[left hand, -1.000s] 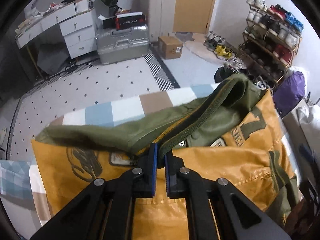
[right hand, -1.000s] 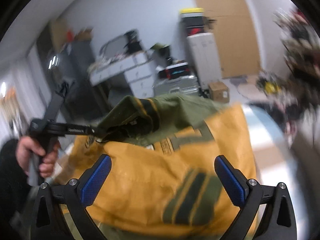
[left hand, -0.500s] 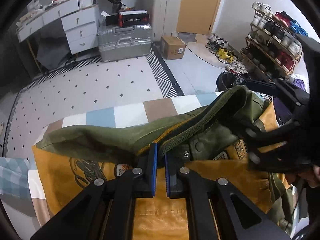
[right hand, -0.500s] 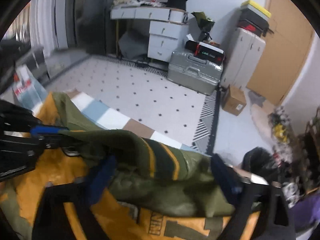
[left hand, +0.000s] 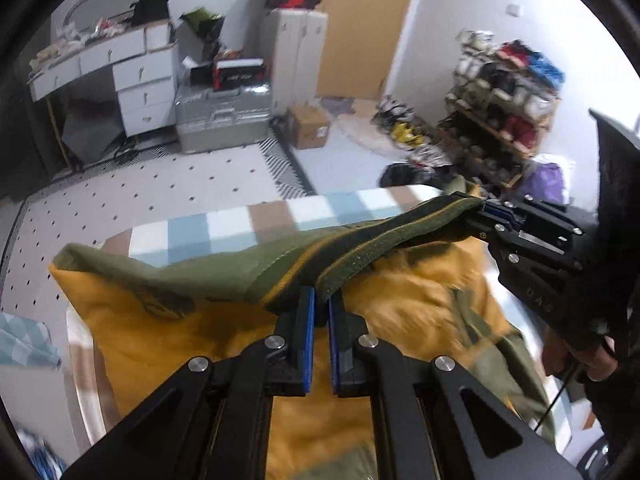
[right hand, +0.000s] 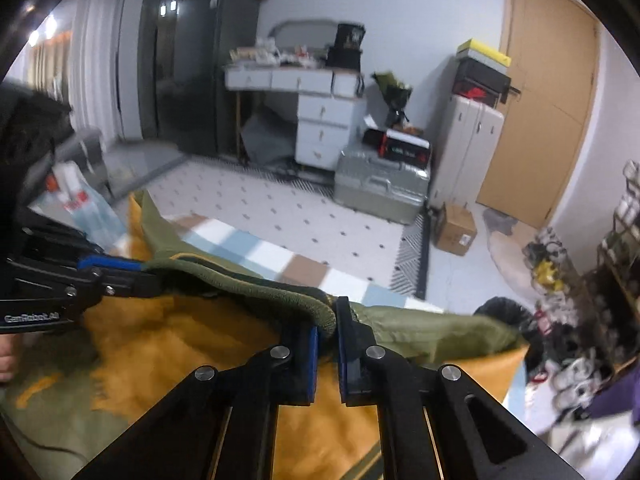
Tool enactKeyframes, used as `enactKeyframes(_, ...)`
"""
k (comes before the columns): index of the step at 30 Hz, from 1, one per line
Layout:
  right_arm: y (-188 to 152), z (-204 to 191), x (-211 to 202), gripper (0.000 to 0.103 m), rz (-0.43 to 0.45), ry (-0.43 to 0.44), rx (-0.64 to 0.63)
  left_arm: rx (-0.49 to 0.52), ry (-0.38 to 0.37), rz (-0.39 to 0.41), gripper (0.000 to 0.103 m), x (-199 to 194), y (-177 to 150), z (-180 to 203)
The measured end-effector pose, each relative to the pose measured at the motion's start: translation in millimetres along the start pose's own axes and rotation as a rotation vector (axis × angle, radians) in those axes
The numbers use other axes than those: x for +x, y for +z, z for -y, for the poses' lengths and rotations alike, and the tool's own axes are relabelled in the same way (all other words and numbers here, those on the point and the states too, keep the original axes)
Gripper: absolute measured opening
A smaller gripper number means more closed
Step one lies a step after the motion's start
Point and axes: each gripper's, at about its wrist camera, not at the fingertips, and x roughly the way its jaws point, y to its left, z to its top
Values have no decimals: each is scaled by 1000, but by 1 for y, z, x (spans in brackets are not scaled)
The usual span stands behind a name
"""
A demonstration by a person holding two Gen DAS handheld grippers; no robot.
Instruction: Fold large clothes
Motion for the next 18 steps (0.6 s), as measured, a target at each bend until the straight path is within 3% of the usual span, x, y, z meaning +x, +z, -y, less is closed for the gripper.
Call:
enactKeyframes(3, -31, -9, -38, 7, 27, 114, 39, 11, -43, 11, 2, -27, -33, 11)
enactKeyframes(5, -59, -18, -55, 8, 25, 131, 39, -4, -98, -15, 2, -35, -62, 18)
enactKeyframes(11, -142, -41, -40, 8, -159, 173, 133, -11, -127, -109, 1, -10, -121, 25)
enactKeyframes(14, -165, -43, -22, 8, -258, 173, 181, -18, -119, -148, 1, 4, -130, 22)
enactKeyframes(18, -179, -33, -11, 14, -330, 256, 273, -59, -132, -112, 1, -16, -116, 9)
